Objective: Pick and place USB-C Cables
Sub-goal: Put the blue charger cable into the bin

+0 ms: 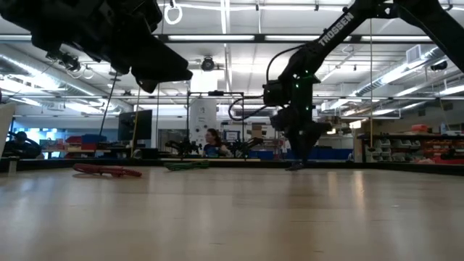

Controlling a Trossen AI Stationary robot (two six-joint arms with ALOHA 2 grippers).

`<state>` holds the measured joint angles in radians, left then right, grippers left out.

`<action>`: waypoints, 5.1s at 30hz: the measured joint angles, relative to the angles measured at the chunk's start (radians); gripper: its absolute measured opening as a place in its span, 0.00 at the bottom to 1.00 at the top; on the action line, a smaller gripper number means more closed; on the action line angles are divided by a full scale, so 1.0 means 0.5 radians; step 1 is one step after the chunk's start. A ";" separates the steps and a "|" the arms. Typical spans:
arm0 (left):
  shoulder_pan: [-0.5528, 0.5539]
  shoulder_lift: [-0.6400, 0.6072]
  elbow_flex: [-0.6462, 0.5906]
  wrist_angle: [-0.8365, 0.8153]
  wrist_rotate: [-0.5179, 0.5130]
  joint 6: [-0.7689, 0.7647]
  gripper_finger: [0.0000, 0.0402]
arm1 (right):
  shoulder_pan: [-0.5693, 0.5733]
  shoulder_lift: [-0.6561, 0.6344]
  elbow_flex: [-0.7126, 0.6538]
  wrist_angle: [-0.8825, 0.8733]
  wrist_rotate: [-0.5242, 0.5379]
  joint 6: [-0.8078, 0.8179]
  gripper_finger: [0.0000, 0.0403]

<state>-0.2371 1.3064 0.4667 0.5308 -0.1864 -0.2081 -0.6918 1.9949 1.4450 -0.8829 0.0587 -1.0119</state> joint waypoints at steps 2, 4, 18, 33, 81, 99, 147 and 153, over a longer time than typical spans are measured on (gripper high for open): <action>0.010 0.000 -0.002 0.007 0.001 -0.014 0.35 | 0.011 0.000 -0.059 0.109 0.052 -0.025 0.45; 0.011 0.000 -0.002 0.011 0.000 -0.014 0.35 | 0.019 0.000 -0.090 0.170 0.114 -0.034 0.47; 0.008 -0.001 -0.002 0.008 0.001 -0.033 0.35 | 0.031 0.000 -0.097 0.308 0.090 -0.070 0.57; -0.013 -0.002 -0.002 0.010 0.039 -0.089 0.35 | 0.030 -0.012 -0.219 0.339 0.038 -0.130 0.54; -0.035 -0.119 0.000 0.227 0.122 -0.188 0.35 | 0.742 -0.381 -0.265 0.717 -0.321 1.230 0.03; -0.213 -0.722 0.000 -0.008 0.122 0.139 0.35 | 1.119 -0.475 -0.261 1.527 -0.382 1.387 0.04; -0.393 -0.780 0.000 -0.306 -0.268 0.810 0.35 | 1.597 -0.425 -0.257 1.929 -0.374 1.451 0.04; -0.463 -0.780 0.000 -0.346 -0.607 0.881 0.40 | 1.598 -0.425 -0.257 1.897 -0.367 1.466 0.04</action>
<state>-0.4683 0.9161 0.4667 0.3580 -0.4899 0.2324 0.1070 1.7824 1.3163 0.0657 -0.1249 -0.2787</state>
